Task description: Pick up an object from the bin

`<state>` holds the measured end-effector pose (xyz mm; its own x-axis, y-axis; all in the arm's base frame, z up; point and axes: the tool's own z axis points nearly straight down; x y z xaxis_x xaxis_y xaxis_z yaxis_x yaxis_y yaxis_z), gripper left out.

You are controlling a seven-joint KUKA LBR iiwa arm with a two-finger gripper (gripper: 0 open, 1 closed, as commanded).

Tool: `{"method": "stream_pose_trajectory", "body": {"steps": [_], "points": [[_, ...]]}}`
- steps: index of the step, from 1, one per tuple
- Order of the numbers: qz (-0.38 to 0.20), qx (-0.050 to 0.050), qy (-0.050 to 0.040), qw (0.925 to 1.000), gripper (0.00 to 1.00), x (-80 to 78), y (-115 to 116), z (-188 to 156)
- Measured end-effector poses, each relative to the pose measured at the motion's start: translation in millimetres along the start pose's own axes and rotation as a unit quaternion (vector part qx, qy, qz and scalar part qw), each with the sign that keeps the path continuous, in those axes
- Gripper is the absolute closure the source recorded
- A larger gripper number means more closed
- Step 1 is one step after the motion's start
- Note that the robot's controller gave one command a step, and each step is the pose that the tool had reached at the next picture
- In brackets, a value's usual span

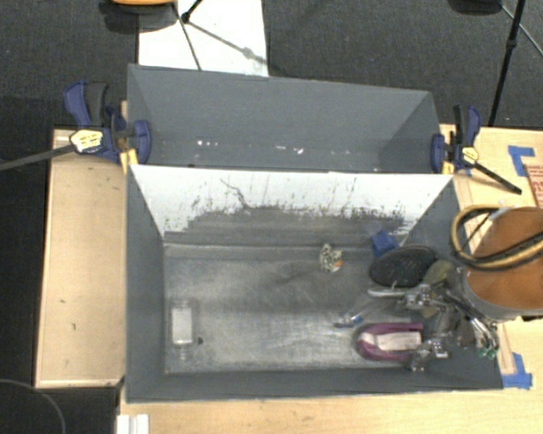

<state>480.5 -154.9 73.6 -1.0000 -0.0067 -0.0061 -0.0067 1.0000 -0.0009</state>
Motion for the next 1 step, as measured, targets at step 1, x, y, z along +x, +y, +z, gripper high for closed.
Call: {"method": "stream_pose_trajectory", "body": {"steps": [1], "points": [[0.000, -0.002, 0.0031, 1.0000, 1.00, 1.2, 3.8, 1.1]]}}
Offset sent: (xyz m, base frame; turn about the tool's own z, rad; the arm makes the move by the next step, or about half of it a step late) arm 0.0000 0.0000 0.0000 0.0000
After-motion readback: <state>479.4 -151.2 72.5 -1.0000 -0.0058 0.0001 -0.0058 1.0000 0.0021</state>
